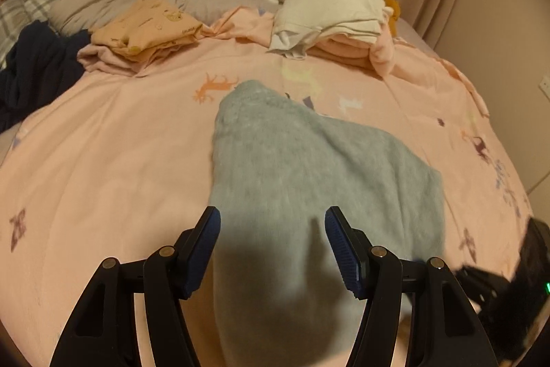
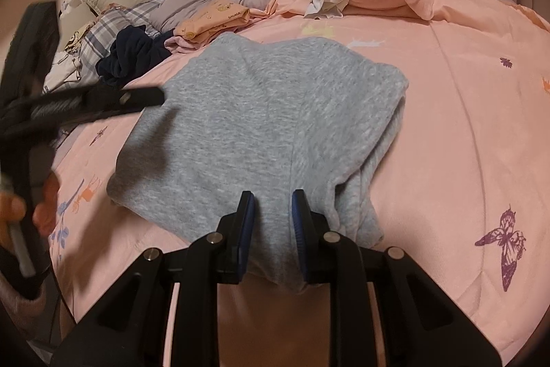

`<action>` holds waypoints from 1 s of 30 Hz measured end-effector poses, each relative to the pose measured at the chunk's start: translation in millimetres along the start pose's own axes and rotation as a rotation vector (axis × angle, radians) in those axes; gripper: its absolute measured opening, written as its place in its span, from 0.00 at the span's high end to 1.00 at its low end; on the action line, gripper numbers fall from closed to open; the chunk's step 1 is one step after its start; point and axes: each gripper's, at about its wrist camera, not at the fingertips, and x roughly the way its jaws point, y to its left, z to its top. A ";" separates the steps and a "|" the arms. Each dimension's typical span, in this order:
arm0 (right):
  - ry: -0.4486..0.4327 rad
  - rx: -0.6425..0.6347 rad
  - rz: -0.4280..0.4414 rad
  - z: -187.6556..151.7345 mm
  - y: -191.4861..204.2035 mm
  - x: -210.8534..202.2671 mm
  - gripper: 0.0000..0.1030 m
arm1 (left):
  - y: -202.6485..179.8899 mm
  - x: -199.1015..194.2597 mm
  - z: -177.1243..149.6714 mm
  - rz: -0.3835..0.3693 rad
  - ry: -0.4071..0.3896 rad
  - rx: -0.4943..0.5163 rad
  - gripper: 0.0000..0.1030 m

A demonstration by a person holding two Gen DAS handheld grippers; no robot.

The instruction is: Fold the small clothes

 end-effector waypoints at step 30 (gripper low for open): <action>-0.011 0.081 0.026 -0.4 -5.8 0.3 0.77 | 5.5 2.9 -34.3 0.010 0.083 0.028 0.38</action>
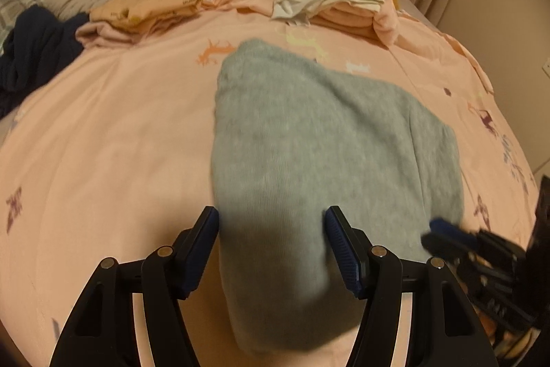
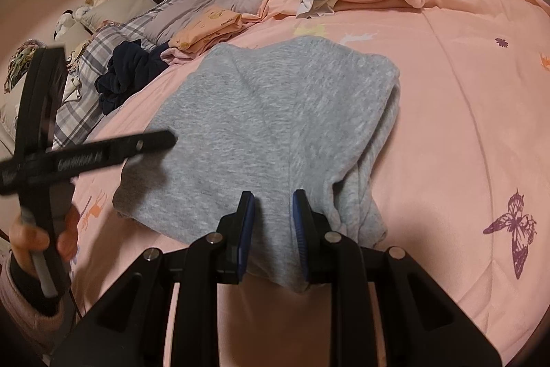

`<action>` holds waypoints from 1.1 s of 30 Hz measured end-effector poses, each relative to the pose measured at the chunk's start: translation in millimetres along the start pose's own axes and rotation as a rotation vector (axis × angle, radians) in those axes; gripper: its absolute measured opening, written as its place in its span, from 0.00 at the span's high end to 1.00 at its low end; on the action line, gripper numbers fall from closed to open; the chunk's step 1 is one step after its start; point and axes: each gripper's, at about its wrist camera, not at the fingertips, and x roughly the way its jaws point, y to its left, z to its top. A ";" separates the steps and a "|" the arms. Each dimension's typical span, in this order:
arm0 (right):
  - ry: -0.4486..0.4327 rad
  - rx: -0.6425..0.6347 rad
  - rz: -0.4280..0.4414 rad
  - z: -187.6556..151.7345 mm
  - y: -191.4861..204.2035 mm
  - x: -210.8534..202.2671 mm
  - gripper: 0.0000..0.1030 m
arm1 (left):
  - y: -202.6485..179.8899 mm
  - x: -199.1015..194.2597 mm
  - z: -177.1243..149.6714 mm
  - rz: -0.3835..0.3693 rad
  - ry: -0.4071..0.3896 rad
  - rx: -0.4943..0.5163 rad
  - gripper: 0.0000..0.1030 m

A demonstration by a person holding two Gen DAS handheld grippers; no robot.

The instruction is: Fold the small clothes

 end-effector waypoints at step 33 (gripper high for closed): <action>0.001 0.095 0.032 -0.8 -10.3 -16.9 0.77 | -2.6 -10.2 -33.4 -0.018 0.034 -0.027 0.38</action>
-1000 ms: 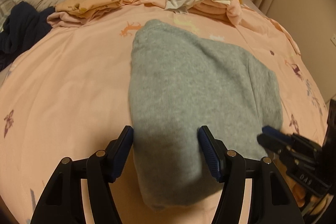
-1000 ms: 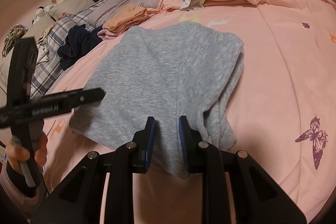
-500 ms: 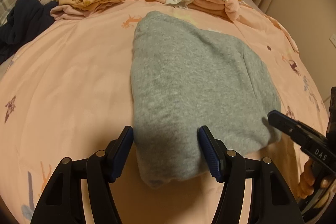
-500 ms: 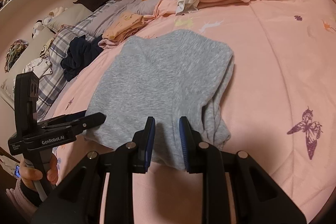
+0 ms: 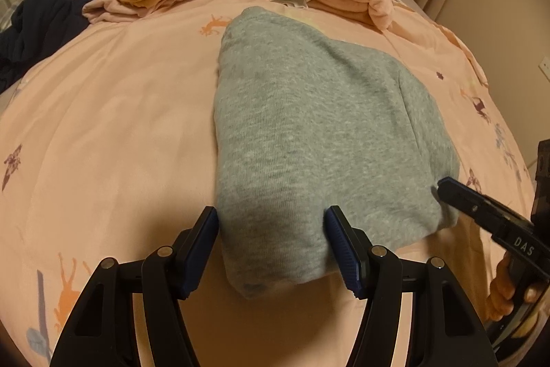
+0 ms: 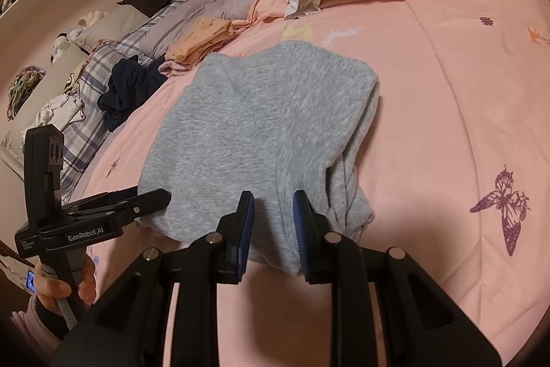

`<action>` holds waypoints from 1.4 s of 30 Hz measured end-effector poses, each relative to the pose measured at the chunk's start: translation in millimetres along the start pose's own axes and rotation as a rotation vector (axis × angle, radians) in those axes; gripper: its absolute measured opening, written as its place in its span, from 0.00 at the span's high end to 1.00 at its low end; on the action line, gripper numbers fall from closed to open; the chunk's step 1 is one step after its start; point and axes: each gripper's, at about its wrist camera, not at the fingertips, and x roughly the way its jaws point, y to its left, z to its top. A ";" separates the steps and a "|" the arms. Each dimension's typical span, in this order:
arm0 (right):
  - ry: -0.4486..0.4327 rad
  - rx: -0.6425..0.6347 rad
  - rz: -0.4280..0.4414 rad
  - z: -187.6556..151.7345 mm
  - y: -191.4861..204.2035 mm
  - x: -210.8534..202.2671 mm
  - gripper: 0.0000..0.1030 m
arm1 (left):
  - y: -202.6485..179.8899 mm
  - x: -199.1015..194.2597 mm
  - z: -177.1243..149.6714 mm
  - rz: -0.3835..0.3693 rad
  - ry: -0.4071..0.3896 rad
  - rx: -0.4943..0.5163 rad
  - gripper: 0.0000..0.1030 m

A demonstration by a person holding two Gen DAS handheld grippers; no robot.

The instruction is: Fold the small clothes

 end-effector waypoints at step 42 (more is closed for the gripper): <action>0.007 -0.003 -0.029 -1.0 -4.0 -8.2 0.77 | 0.5 0.1 -7.9 -0.003 0.029 -0.002 0.38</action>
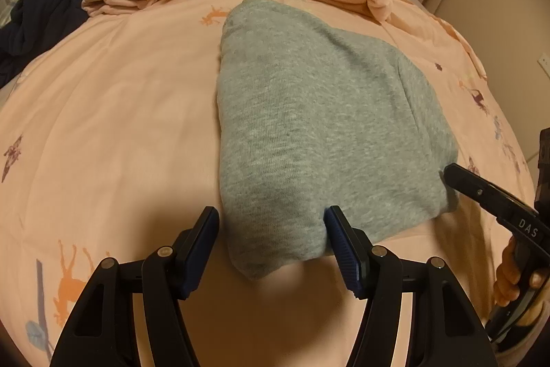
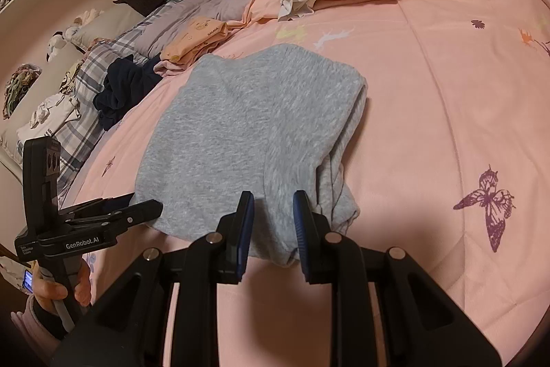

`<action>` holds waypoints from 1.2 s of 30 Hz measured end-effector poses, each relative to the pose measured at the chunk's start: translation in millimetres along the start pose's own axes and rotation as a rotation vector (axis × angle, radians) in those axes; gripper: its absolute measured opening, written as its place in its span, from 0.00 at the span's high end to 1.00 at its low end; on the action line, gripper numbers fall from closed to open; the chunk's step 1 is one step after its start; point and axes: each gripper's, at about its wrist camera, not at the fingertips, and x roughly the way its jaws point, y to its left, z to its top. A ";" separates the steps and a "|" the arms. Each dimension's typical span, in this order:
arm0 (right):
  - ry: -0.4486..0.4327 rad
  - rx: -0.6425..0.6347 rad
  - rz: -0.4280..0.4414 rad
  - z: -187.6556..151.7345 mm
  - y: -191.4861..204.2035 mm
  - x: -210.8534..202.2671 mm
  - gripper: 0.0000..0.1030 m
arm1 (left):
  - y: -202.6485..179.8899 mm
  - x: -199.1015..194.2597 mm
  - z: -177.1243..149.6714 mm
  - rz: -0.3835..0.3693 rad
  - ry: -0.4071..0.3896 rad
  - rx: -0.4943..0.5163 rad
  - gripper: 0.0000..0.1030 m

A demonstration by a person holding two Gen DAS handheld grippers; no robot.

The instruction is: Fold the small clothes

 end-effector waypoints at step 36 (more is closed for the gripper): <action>0.001 0.007 0.001 -2.6 1.0 -1.2 0.77 | 0.5 -3.0 -8.5 0.015 0.003 -0.004 0.38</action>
